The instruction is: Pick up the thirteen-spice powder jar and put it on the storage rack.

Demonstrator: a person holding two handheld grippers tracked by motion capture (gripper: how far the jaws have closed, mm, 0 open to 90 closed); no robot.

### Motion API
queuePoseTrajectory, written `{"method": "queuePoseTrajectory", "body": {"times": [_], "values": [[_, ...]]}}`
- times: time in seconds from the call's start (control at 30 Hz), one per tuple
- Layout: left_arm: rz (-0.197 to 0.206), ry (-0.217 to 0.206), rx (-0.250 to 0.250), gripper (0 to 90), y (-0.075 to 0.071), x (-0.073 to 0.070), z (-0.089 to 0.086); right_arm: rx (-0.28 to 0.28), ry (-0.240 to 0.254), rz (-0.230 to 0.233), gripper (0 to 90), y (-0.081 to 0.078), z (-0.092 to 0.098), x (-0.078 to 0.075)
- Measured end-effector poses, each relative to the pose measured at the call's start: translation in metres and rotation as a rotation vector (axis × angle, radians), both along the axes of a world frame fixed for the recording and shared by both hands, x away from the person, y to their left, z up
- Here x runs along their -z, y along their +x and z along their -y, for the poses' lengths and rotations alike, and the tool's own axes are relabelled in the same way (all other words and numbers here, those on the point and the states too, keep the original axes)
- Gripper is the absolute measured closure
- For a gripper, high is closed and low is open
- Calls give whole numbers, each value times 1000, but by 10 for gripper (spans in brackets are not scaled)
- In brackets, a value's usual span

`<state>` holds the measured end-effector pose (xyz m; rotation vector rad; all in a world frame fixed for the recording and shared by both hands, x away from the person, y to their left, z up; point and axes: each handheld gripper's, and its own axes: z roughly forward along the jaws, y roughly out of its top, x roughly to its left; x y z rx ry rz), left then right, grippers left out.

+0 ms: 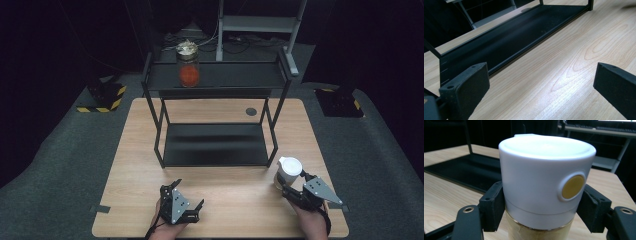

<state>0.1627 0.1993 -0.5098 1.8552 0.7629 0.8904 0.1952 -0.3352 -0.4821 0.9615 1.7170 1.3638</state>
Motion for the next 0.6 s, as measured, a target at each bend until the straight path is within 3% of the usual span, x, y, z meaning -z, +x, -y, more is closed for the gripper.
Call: {"method": "queuePoseTrajectory", "body": {"times": [0.6], "values": [[-10,-24,-8,6,0,0,-3,-73,22,31,295,6,-24,-30]]}}
